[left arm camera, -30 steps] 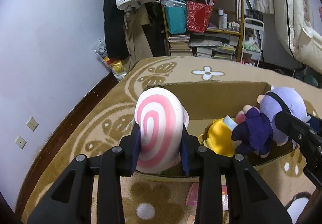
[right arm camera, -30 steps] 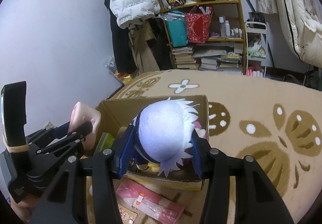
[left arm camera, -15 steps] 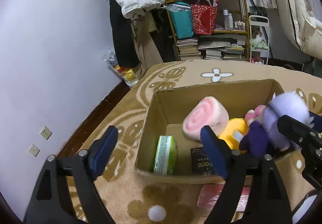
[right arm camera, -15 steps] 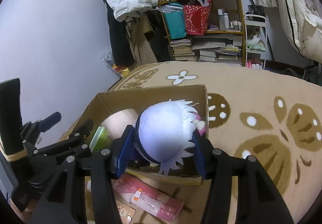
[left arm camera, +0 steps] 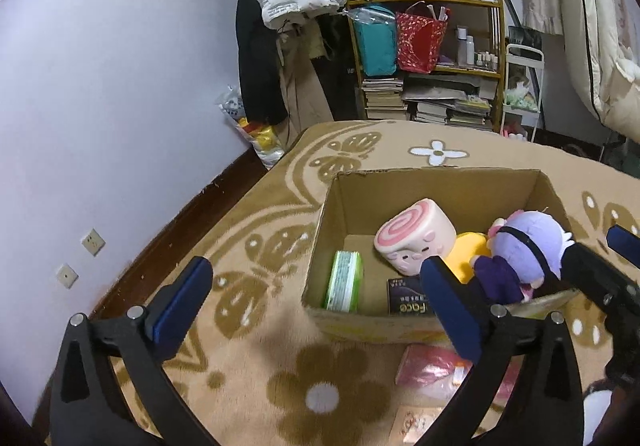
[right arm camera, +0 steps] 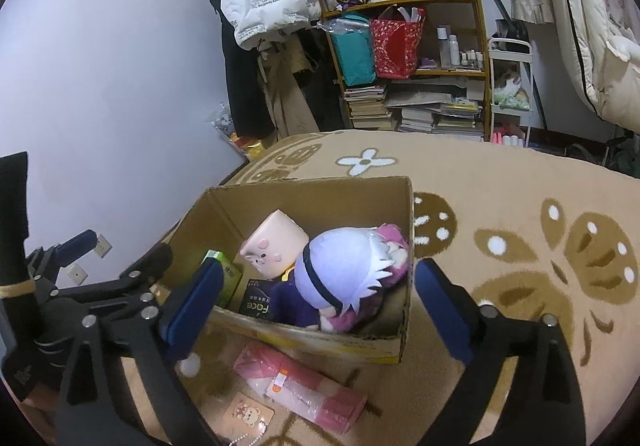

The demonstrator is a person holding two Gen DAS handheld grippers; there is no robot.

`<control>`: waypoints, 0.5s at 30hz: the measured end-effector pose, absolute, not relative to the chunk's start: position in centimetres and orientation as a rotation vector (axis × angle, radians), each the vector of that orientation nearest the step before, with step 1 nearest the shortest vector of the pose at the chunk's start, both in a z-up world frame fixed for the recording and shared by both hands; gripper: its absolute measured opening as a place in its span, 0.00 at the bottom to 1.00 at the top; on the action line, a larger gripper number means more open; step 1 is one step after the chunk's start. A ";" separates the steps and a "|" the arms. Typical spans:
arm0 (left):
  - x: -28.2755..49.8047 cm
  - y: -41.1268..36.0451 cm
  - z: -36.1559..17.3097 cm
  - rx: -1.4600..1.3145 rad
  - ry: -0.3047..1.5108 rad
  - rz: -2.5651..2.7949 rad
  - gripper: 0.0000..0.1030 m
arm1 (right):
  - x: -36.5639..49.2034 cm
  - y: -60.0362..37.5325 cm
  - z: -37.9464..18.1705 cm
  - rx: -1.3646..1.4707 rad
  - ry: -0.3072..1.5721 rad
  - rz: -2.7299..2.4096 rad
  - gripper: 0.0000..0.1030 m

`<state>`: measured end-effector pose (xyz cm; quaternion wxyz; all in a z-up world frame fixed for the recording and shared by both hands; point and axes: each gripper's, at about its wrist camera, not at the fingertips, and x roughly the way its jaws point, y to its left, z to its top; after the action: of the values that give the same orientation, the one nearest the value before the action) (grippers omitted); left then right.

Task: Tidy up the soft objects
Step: 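Lower pink swirl cushion into box with left tool while right tool drops doll in, then move left tool to white fluffy penguin keychain and grasp it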

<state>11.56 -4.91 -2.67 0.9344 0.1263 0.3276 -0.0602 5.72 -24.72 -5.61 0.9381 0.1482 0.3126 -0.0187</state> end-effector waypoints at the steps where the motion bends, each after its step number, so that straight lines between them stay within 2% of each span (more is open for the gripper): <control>1: 11.4 -4.6 -2.5 0.249 0.675 -0.122 1.00 | 5.4 -24.8 -5.4 0.306 0.634 -0.040 1.00; 15: 8.3 -0.4 -2.0 0.156 0.837 -0.136 1.00 | 2.0 -24.3 -4.0 0.312 0.642 -0.025 1.00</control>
<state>8.31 -0.43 -1.99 0.9084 0.0758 0.4058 -0.0658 1.97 -24.27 -3.96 0.9369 0.1526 0.3143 -0.0120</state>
